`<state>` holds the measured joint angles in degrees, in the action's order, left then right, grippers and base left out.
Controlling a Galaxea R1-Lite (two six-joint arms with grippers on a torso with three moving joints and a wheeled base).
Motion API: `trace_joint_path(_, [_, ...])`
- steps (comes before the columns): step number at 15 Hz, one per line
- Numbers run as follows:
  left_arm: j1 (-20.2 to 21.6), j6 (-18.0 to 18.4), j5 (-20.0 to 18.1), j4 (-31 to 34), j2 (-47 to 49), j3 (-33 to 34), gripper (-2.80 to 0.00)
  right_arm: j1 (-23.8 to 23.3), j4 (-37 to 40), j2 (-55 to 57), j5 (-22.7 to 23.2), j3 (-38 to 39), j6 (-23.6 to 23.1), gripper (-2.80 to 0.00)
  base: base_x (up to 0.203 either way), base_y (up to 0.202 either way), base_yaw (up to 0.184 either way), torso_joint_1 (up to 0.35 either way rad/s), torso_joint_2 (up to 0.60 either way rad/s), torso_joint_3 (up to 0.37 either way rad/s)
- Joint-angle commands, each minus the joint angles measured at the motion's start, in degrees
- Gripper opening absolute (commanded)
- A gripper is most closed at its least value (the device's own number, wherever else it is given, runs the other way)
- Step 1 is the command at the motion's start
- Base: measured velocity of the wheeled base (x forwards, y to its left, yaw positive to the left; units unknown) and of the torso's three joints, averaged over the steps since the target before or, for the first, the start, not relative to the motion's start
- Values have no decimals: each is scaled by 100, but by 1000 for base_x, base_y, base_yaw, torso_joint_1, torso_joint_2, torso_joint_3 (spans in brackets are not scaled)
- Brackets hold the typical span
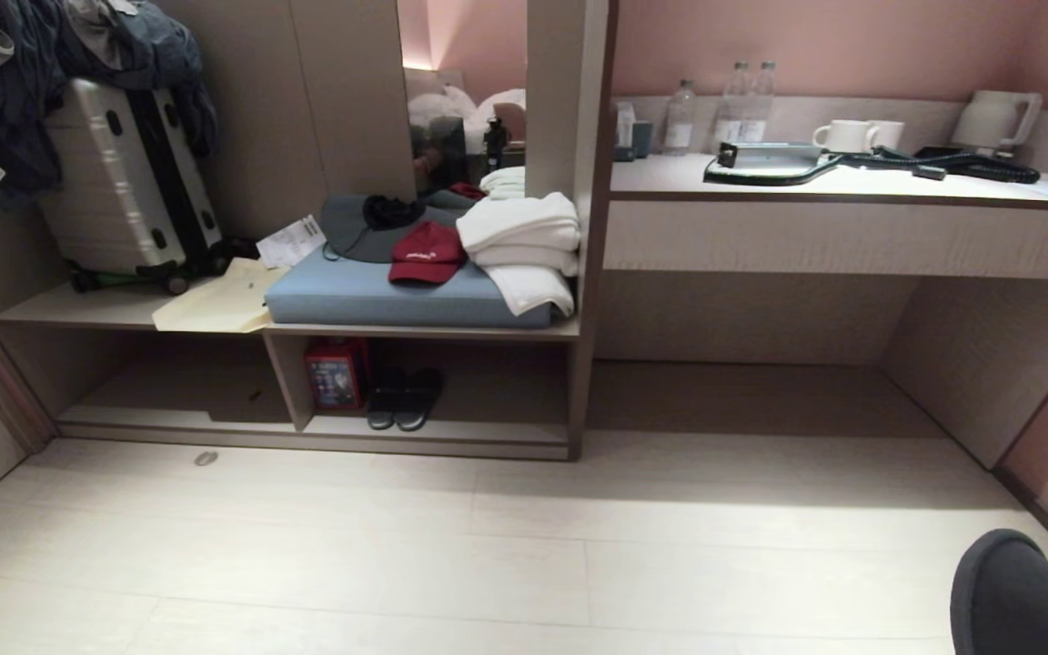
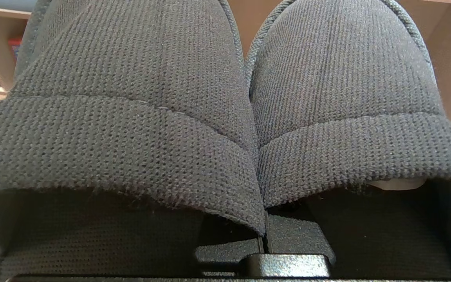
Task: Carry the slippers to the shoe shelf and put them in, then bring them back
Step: Place the slippers into the shoe cabinet
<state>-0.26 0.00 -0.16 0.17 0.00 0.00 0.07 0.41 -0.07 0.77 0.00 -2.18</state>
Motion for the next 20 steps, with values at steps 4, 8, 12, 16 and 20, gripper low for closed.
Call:
trace_joint_path(4, [0,53,-11,1,0,9,-280,1,-1,-10,2,9,-2,-280,0,195,0,1,1,3])
trace_joint_path(8, [0,49,-11,1,0,9,-280,1,2,-10,2,9,6,-280,0,194,-1,3,0,2])
trace_joint_path(12, [0,62,-11,1,0,9,-280,1,2,-10,2,9,-2,-280,0,192,-1,1,5,3])
trace_joint_path(16, [0,44,-11,1,0,9,-280,1,2,-10,2,9,-2,-280,0,195,-3,2,1,2])
trace_joint_path(20, [0,18,-2,1,0,9,-280,1,2,-10,2,9,-2,-280,0,196,-2,2,2,1])
